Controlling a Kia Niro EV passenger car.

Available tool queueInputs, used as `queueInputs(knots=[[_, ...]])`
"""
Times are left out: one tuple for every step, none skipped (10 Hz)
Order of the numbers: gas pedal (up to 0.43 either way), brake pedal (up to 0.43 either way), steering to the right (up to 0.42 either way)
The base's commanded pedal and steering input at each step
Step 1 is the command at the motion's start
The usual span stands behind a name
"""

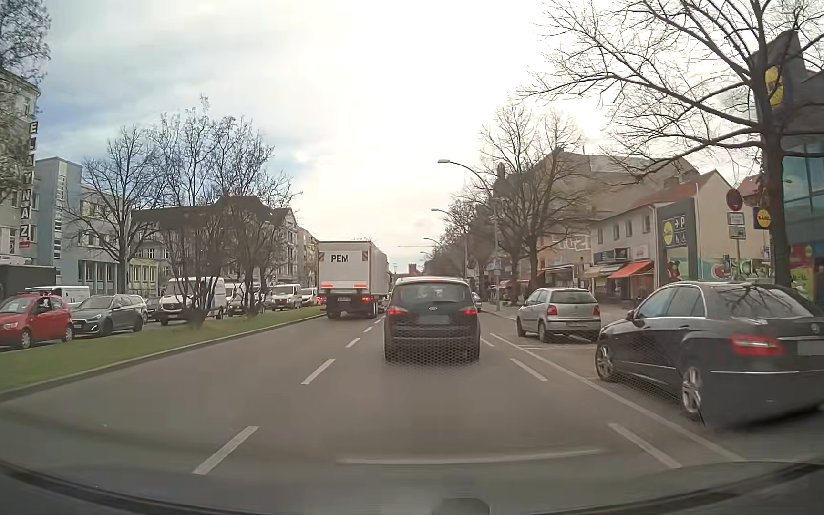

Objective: Follow the waypoints while adhering to traffic rules and regulations

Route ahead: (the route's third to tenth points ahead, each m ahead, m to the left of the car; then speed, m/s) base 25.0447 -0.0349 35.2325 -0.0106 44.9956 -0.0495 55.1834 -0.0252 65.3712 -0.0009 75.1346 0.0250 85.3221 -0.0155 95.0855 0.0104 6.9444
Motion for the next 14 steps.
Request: queueInputs(knots=[[0.067,0.0,-0.001],[0.067,0.0,-0.001],[0.067,0.0,-0.001],[0.067,0.0,-0.001],[0.067,0.0,-0.001],[0.067,0.0,-0.001],[0.067,0.0,-0.001],[0.067,0.0,-0.001],[0.067,0.0,-0.001],[0.067,0.0,-0.001],[0.067,0.0,-0.001],[0.059,0.0,-0.001],[0.039,0.0,-0.001],[0.02,0.0,-0.001]])
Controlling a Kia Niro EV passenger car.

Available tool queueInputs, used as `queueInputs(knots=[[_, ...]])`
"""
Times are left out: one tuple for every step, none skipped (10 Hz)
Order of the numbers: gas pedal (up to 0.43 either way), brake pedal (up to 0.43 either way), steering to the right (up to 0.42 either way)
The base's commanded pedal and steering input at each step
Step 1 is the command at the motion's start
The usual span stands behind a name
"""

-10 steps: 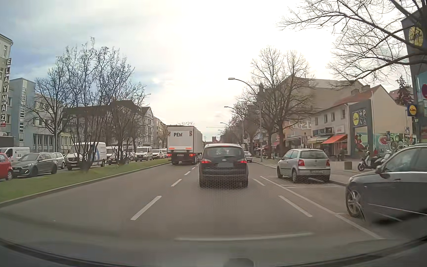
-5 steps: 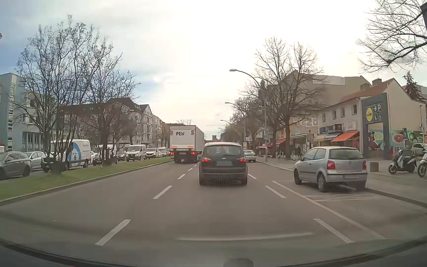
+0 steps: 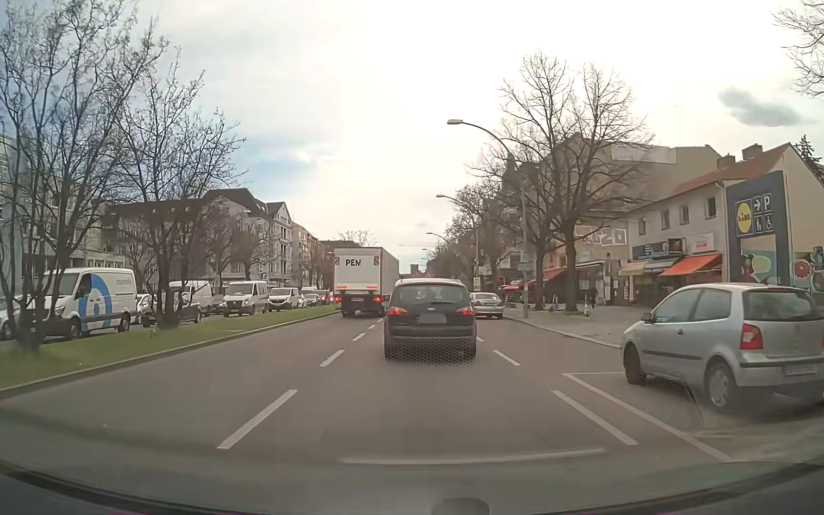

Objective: Follow the waypoints while adhering to traffic rules and regulations

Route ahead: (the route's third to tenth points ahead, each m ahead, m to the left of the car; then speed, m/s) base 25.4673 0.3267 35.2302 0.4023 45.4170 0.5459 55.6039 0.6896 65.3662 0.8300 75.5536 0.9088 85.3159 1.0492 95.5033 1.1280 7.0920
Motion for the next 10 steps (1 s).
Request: queueInputs(knots=[[0.02,0.0,-0.001],[0.008,0.0,-0.001],[0.008,0.0,-0.001],[0.008,0.0,-0.001],[0.008,0.0,-0.002],[0.008,0.0,-0.002],[0.02,0.0,-0.002],[0.028,0.0,-0.003],[0.067,0.0,-0.004],[0.067,0.0,-0.005]])
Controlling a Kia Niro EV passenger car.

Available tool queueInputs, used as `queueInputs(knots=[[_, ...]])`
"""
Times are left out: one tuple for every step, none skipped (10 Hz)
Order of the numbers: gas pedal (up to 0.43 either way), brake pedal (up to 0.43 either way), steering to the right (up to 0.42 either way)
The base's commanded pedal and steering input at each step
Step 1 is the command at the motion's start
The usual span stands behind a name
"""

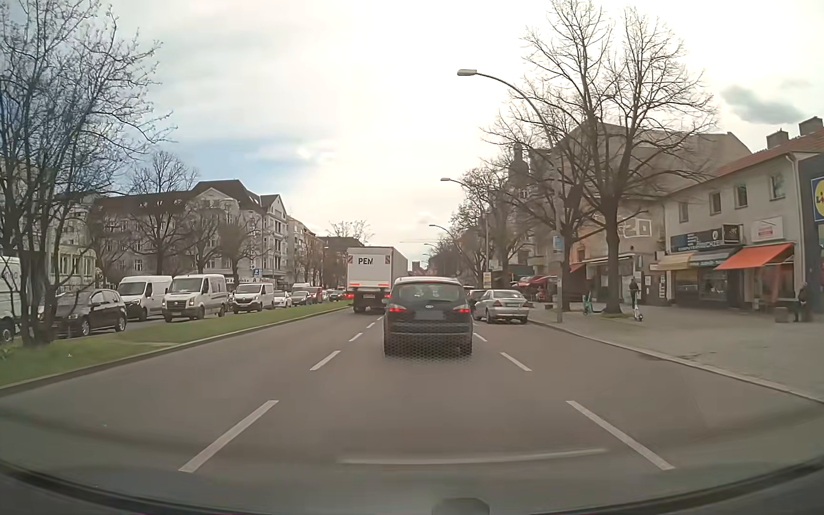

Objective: Follow the waypoints while adhering to traffic rules and regulations

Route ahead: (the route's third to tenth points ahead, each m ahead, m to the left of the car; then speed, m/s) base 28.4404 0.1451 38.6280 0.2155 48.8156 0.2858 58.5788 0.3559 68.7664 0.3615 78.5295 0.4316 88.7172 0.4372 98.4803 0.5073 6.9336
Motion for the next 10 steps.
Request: queueInputs(knots=[[0.067,0.0,-0.005],[0.067,0.0,-0.005],[0.067,0.0,-0.005],[0.079,0.0,-0.005],[0.079,0.0,-0.005],[0.079,0.0,-0.004],[0.079,0.0,-0.004],[0.079,0.0,-0.004],[0.079,0.0,-0.004],[0.079,0.0,-0.004]])
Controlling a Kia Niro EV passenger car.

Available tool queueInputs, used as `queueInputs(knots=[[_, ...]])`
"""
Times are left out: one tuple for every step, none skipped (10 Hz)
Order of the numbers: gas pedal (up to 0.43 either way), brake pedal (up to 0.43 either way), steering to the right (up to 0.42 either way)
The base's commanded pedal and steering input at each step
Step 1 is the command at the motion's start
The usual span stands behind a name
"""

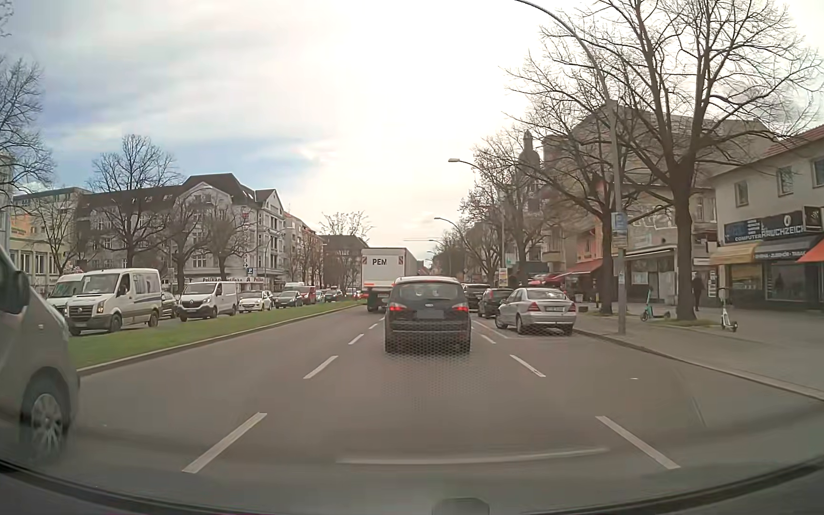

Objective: Follow the waypoints while adhering to traffic rules and regulations

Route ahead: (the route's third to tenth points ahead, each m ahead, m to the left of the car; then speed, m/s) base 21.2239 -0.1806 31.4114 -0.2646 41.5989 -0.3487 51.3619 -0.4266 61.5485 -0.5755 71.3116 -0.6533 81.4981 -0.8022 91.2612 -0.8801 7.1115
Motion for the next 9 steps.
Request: queueInputs(knots=[[0.079,0.0,-0.004],[0.067,0.0,-0.004],[0.059,0.0,-0.004],[0.059,0.0,-0.004],[0.059,0.0,-0.004],[0.059,0.0,-0.004],[0.067,0.0,-0.006],[0.067,0.0,-0.014],[0.067,0.0,-0.02]])
